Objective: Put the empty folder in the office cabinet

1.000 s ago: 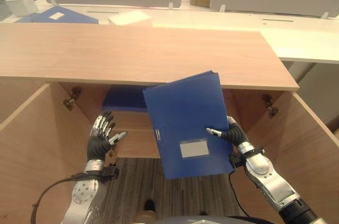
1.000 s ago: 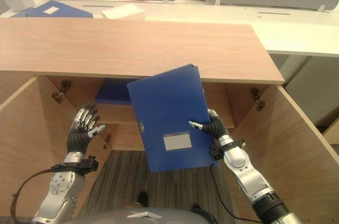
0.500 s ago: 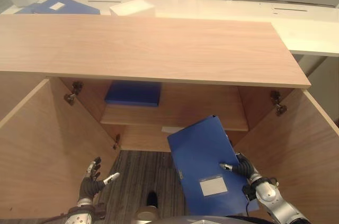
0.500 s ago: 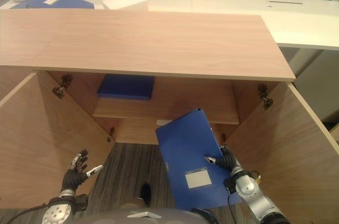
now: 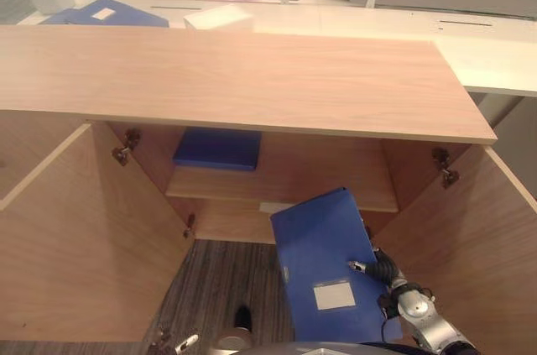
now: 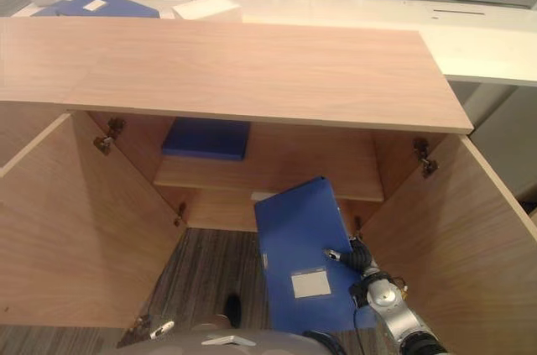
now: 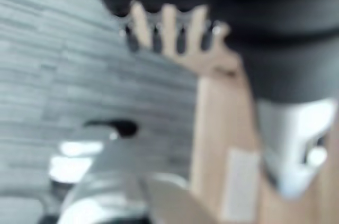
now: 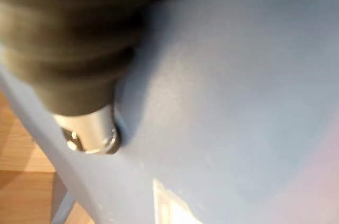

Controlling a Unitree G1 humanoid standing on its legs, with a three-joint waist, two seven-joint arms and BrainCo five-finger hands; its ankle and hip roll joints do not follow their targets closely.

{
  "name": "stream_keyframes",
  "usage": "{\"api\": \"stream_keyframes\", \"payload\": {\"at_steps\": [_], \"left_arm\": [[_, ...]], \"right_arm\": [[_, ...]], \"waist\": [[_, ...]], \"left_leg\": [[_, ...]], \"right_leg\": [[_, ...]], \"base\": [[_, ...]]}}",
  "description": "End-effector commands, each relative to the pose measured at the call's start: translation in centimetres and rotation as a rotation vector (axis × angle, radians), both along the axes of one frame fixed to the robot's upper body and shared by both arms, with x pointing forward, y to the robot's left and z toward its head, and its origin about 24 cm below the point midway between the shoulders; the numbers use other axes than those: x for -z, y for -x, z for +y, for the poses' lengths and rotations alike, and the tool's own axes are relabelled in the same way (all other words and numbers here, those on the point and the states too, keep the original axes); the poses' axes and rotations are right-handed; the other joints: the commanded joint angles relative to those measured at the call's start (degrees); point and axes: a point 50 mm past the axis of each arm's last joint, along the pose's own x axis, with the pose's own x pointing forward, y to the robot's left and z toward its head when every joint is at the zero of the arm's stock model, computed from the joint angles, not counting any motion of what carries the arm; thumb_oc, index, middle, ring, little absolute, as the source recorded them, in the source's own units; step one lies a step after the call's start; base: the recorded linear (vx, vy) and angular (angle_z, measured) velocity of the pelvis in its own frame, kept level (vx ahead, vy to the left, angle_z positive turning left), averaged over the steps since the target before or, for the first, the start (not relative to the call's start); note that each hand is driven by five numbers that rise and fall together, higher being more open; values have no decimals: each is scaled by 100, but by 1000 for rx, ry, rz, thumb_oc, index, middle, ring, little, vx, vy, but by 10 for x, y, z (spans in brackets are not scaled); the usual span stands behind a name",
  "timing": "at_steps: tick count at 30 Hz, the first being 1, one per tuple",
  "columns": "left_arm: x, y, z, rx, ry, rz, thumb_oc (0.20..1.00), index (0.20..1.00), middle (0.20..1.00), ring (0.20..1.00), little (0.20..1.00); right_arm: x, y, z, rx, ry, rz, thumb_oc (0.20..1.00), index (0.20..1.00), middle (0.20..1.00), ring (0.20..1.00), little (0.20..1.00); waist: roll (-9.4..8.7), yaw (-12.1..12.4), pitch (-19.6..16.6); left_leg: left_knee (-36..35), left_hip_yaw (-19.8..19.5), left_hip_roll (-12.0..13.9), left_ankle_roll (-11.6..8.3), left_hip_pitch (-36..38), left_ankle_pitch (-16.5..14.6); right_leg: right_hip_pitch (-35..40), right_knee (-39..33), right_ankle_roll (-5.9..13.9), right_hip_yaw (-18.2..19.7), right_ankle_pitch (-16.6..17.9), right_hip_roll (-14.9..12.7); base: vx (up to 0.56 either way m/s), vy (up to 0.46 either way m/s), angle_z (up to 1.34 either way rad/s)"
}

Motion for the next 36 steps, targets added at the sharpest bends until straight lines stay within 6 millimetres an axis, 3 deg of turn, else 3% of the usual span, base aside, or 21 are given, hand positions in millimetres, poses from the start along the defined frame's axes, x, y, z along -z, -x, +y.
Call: {"api": "stream_keyframes", "payload": {"at_steps": [1, 4, 8, 11, 14, 18, 23, 27, 32, 33, 35, 36], "left_arm": [[-3, -26, 10, 75, -29, -34, 1000, 1000, 1000, 1000, 1000], [-1, -28, 11, 96, -41, -9, 1000, 1000, 1000, 1000, 1000], [-4, -43, 15, 166, -98, -23, 1000, 1000, 1000, 1000, 1000], [-4, -51, 12, 174, -89, -29, 1000, 1000, 1000, 1000, 1000], [-7, -62, 16, 210, -126, -36, 1000, 1000, 1000, 1000, 1000], [-8, -65, 15, 240, -138, -38, 1000, 1000, 1000, 1000, 1000], [-7, -59, 10, 299, -154, -30, 1000, 1000, 1000, 1000, 1000], [-5, -54, 4, 416, -170, -22, 1000, 1000, 1000, 1000, 1000], [-17, -89, 0, 522, -194, -121, 1000, 1000, 1000, 1000, 1000], [-24, -107, -1, 525, -198, -167, 1000, 1000, 1000, 1000, 1000], [-31, -126, -4, 538, -200, -215, 1000, 1000, 1000, 1000, 1000], [-36, -137, -10, 551, -194, -250, 1000, 1000, 1000, 1000, 1000]], "right_arm": [[-26, -40, 0, 34, -55, -140, 200, 200, 200, 200, 200], [-30, -44, 2, 35, -59, -164, 200, 200, 200, 200, 200], [-40, -56, 7, 18, -64, -205, 200, 200, 200, 200, 200], [-44, -60, 3, 17, -63, -216, 200, 200, 200, 200, 200], [-44, -61, -3, 24, -70, -201, 200, 200, 200, 200, 200], [-40, -58, -6, 19, -71, -182, 200, 200, 200, 200, 200], [-40, -57, -8, -11, -57, -172, 200, 200, 200, 200, 200], [-50, -67, -9, -31, -40, -222, 200, 200, 200, 200, 200], [-84, -101, 8, -68, -28, -396, 200, 200, 200, 200, 200], [-102, -118, 17, -100, -16, -476, 200, 200, 200, 200, 200], [-126, -136, 26, -116, -11, -550, 200, 200, 200, 200, 200], [-152, -155, 31, -101, -27, -611, 200, 200, 200, 200, 200]], "waist": [[-183, 69, 168], [-212, 45, 201], [-143, 51, 330], [-130, -108, 431], [-249, -362, 480], [-296, -465, 501], [-332, -536, 538], [-389, -549, 572], [-437, -495, 1030], [-466, -478, 1238], [-489, -469, 1432], [-480, -463, 1590]], "left_leg": [[80, 26, -93, 223, 427, -959], [89, 36, -191, 340, 401, -981], [276, 48, -302, 520, 253, -984], [333, -47, -402, 596, 247, -1076], [420, -34, -614, 652, 413, -1397], [624, -159, -663, 704, 541, -1598], [895, -301, -730, 788, 655, -1820], [1513, -312, -774, 796, 439, -2172], [2098, -235, -577, 784, -251, -2334], [2236, -264, -519, 776, -530, -2315], [2371, -289, -495, 758, -809, -2282], [2492, -317, -480, 753, -1020, -2265]], "right_leg": [[-47, 9, 446, 24, 149, -567], [-87, 131, 532, 22, 207, -660], [-593, 1113, 486, -11, 278, -868], [-900, 1074, 428, 288, 235, -608], [-1282, 281, 620, 819, 793, -301], [-1626, 9, 657, 1030, 844, -54], [-1820, 9, 626, 1142, 852, 75], [-1659, 136, 431, 1309, 765, 36], [-2155, 820, 240, 1357, 557, 114], [-2364, 964, 190, 1351, 550, 154], [-2552, 1071, 143, 1332, 557, 174], [-2749, 1228, 94, 1351, 559, 184]], "base": [[36, 179, 2], [9, 139, -1], [-24, 162, -10], [47, 90, -19], [218, 5, 1], [277, -54, 23], [313, -69, 51], [441, -202, 37], [-19, -164, 42], [-180, -140, 2], [-125, -116, 0], [-37, -73, 4]]}}
